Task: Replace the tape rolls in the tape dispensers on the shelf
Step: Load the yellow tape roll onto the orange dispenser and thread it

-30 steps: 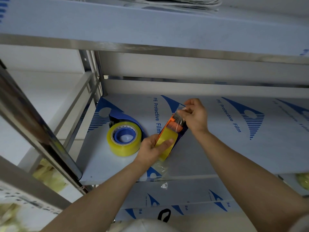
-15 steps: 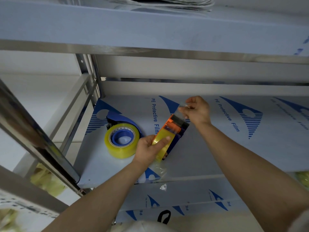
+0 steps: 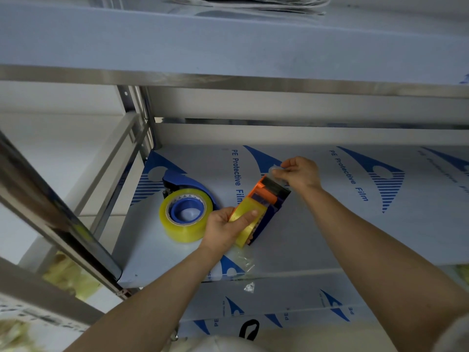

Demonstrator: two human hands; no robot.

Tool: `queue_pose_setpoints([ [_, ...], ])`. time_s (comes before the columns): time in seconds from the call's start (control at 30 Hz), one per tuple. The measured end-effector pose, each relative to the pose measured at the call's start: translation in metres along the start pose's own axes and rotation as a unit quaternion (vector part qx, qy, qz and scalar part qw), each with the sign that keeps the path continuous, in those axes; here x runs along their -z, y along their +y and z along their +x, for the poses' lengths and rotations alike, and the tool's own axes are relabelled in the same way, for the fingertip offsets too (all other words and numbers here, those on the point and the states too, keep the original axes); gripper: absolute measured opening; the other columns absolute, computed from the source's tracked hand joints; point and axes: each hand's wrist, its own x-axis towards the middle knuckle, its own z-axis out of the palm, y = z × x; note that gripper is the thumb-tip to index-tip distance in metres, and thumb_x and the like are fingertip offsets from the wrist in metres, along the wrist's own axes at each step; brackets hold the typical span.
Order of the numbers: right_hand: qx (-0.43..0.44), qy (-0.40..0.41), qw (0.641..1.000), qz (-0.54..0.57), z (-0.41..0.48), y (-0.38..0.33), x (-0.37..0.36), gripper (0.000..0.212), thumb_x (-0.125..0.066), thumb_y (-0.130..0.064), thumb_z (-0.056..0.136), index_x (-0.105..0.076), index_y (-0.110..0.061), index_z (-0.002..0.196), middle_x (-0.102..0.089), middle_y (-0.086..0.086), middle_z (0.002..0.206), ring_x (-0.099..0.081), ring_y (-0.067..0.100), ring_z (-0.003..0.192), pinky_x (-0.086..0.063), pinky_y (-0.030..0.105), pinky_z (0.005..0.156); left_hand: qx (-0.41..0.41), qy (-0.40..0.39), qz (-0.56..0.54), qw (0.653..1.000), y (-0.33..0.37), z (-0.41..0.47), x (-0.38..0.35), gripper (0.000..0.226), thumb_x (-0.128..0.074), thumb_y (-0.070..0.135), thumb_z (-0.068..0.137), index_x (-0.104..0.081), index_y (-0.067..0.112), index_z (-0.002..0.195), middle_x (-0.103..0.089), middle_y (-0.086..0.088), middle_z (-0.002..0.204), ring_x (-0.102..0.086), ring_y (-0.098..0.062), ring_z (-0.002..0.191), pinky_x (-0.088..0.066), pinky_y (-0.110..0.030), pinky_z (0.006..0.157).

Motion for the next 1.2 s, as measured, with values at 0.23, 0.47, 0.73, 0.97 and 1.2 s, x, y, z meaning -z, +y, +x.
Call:
queue_pose_setpoints([
  [0.23, -0.152, -0.024, 0.977, 0.146, -0.005, 0.001, -0.005, 0.024, -0.080, -0.009, 0.069, -0.056, -0.012, 0.071, -0.061, 0.004, 0.076, -0.058, 0.013, 0.068, -0.055, 0.035, 0.076, -0.006, -0.006, -0.002, 1.000, -0.002, 0.002, 0.002, 0.027, -0.070, 0.012, 0.081, -0.056, 0.003, 0.059, -0.060, -0.003, 0.043, -0.054, -0.013, 0.033, -0.045, -0.020, 0.036],
  [0.47, -0.315, -0.166, 0.899, 0.254, -0.010, 0.011, -0.004, 0.010, -0.068, -0.012, 0.081, -0.067, -0.006, 0.074, -0.068, 0.011, 0.065, -0.064, 0.020, 0.058, -0.056, 0.030, 0.054, -0.009, -0.005, 0.000, 1.000, -0.003, 0.003, 0.002, 0.031, -0.069, 0.009, 0.081, -0.055, 0.007, 0.054, -0.060, -0.002, 0.042, -0.053, -0.012, 0.032, -0.044, -0.019, 0.035],
  [0.73, -0.224, -0.085, 0.950, 0.201, -0.005, 0.014, 0.010, 0.015, -0.061, -0.005, 0.085, -0.063, 0.001, 0.100, -0.063, 0.012, 0.079, -0.064, 0.019, 0.057, -0.054, 0.029, 0.048, -0.016, -0.002, 0.021, 1.000, -0.002, 0.002, 0.002, 0.030, -0.070, 0.010, 0.081, -0.054, 0.007, 0.055, -0.059, 0.002, 0.042, -0.054, -0.009, 0.034, -0.044, -0.018, 0.037],
  [0.97, -0.071, -0.162, 0.979, 0.100, -0.022, -0.008, 0.011, 0.026, -0.066, -0.024, 0.085, -0.068, -0.005, 0.101, -0.068, 0.014, 0.098, -0.064, 0.024, 0.090, -0.054, 0.037, 0.081, -0.019, -0.003, 0.019, 1.000, 0.000, -0.001, -0.001, 0.031, -0.069, 0.009, 0.081, -0.053, 0.008, 0.054, -0.058, 0.001, 0.040, -0.053, -0.008, 0.033, -0.043, -0.017, 0.036],
  [1.2, -0.099, -0.156, 0.973, 0.136, -0.024, -0.002, 0.007, 0.017, -0.066, -0.022, 0.085, -0.068, -0.007, 0.094, -0.067, 0.018, 0.104, -0.064, 0.027, 0.091, -0.055, 0.040, 0.082, -0.025, 0.000, 0.032, 0.999, 0.001, -0.002, -0.002, 0.029, -0.069, 0.010, 0.081, -0.054, 0.007, 0.056, -0.059, 0.003, 0.040, -0.053, -0.006, 0.034, -0.044, -0.016, 0.037],
])
